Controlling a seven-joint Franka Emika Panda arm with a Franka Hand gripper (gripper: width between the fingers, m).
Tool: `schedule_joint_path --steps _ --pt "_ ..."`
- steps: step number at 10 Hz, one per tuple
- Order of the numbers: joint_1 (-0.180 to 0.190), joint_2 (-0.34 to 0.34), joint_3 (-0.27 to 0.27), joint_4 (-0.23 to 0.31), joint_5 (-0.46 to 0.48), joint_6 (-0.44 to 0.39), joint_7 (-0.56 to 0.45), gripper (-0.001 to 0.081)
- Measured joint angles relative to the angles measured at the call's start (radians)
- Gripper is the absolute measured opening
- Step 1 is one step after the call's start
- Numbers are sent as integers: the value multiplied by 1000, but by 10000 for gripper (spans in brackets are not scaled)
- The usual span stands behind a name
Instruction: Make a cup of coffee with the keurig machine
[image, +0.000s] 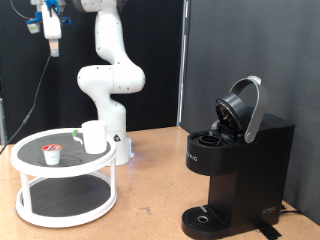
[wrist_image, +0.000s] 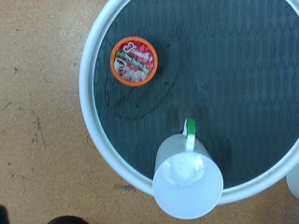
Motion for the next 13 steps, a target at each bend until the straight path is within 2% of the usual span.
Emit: schedule_joint_path --steps 3,5,7,13 --pt "0 7 -2 2 0 -1 -33 734" --pt "0 8 -21 -22 2 28 -63 734" --pt "-2 23 -42 -78 -11 118 -56 734" --pt "-23 153 -81 -240 -44 455 -31 734"
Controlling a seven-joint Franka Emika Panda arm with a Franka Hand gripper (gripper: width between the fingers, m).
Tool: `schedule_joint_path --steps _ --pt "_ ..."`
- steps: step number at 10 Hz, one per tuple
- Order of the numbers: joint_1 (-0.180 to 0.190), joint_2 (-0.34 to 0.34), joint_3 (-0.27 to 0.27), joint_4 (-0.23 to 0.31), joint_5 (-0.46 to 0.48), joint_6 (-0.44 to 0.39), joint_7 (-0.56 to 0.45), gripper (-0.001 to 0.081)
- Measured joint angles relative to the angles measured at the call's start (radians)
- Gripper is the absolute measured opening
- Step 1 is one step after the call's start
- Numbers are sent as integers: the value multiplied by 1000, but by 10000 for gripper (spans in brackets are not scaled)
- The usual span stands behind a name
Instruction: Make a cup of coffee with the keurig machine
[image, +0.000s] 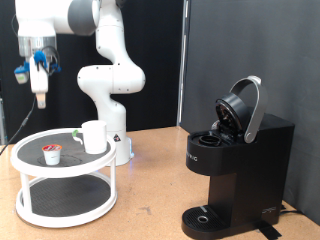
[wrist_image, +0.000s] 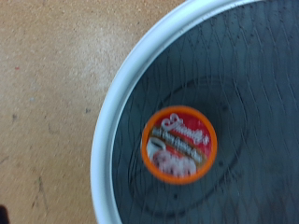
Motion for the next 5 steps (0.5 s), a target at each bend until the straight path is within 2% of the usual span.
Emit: schedule_joint_path --steps 1,5 --pt "-4 22 1 -14 -17 39 16 734" --pt "-3 20 0 -32 24 46 -1 734"
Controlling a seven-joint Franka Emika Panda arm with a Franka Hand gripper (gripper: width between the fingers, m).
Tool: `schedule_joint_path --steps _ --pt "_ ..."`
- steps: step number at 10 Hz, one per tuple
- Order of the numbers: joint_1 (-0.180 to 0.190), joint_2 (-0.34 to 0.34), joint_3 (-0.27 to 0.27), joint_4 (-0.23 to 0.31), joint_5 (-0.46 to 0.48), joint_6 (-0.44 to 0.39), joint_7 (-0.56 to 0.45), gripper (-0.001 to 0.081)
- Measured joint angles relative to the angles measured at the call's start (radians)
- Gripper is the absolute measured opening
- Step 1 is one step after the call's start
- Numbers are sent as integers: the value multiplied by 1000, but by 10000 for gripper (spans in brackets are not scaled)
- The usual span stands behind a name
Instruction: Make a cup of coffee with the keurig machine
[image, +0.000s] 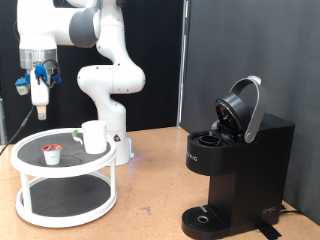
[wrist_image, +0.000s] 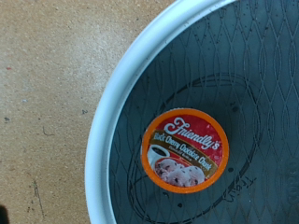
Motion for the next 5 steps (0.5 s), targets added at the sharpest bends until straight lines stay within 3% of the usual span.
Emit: schedule_joint_path --steps 5 --pt "0 0 2 -91 -3 111 2 734"
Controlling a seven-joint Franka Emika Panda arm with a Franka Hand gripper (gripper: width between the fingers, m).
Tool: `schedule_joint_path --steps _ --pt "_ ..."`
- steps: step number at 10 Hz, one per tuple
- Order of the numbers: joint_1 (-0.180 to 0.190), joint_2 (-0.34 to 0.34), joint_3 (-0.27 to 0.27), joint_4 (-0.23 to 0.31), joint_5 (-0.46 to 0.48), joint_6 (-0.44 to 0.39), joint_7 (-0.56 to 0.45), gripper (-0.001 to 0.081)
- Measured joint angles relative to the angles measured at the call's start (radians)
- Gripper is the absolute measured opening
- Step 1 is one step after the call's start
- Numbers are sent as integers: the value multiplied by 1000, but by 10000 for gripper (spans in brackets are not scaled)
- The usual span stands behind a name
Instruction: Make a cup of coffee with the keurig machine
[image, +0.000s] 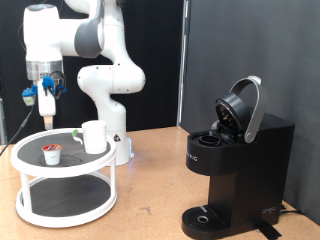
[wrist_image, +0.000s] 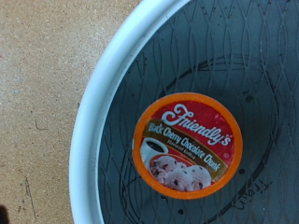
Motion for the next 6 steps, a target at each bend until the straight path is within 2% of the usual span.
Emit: schedule_joint_path --steps 6 --pt "-13 17 0 -104 -52 159 42 734"
